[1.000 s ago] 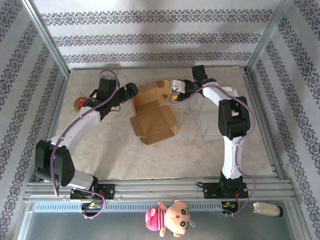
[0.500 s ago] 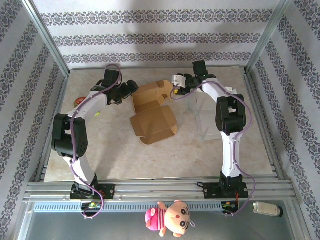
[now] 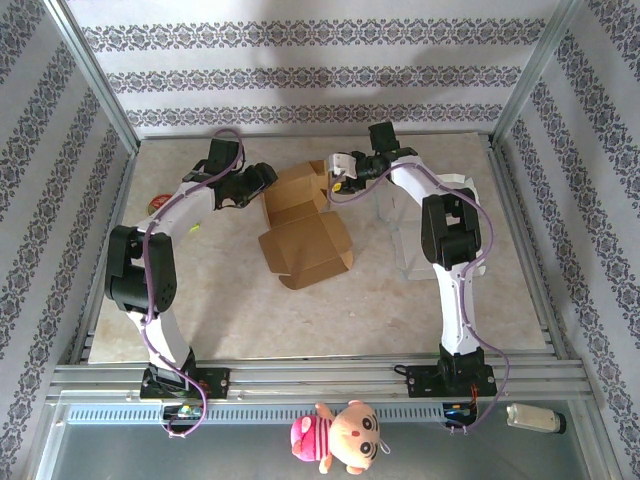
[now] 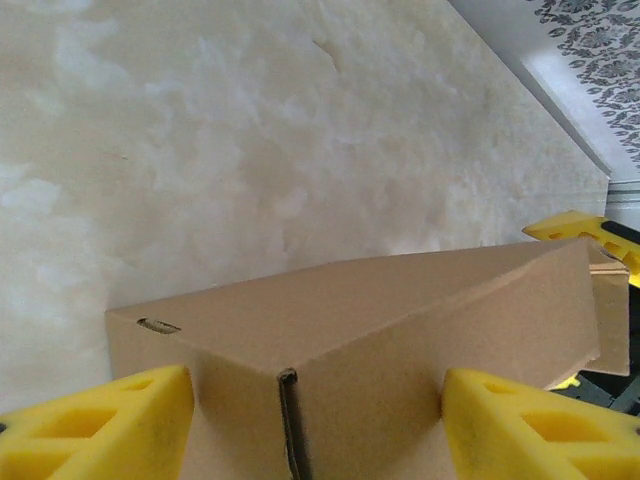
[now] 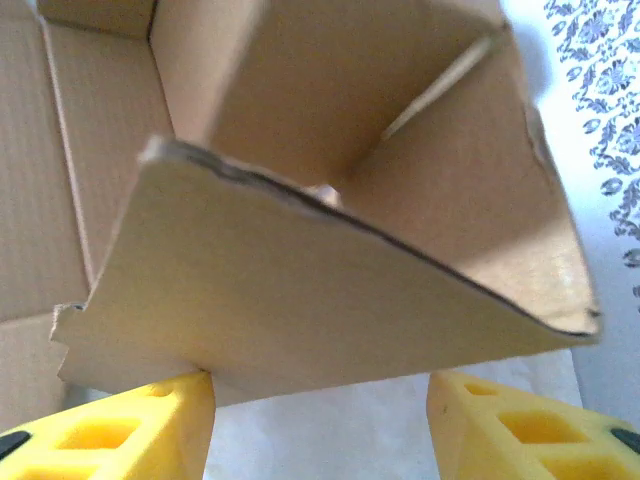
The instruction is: Fold the paper box
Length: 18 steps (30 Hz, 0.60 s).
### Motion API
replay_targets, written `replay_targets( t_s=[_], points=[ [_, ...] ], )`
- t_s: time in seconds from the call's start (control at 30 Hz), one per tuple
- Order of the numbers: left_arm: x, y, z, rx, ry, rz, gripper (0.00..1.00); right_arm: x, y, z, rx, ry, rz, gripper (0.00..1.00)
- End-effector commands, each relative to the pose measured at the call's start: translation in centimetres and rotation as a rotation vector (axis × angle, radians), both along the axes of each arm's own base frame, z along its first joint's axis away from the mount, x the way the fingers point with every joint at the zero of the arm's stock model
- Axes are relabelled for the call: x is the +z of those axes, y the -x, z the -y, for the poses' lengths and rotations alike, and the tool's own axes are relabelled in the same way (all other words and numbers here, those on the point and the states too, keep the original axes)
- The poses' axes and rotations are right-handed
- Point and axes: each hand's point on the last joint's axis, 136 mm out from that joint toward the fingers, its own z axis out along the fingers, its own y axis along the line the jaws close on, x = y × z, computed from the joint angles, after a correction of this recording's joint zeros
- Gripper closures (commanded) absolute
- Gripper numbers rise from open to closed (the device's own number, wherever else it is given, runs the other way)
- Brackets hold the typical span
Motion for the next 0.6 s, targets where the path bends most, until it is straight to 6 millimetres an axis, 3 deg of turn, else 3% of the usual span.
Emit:
replay_targets(
  t_s=[0.0, 0.33, 0.57],
  points=[
    [-1.4, -0.1, 0.4, -0.029, -0.012, -0.029, 0.35, 1.4, 1.8, -1.9, 0.077, -0.107, -0.095, 0.41],
    [-1.2, -0.3, 0.5, -0.046, -0.014, -0.016, 0.36, 1.3, 2.9, -3.7, 0.1, -0.118, -0.151, 0.4],
    [-1.0, -0.1, 0.8, -0.054, 0.0, -0.009, 0.37, -0.7, 3.2, -5.5, 0.063, -0.023, -0.147, 0.43]
  ],
)
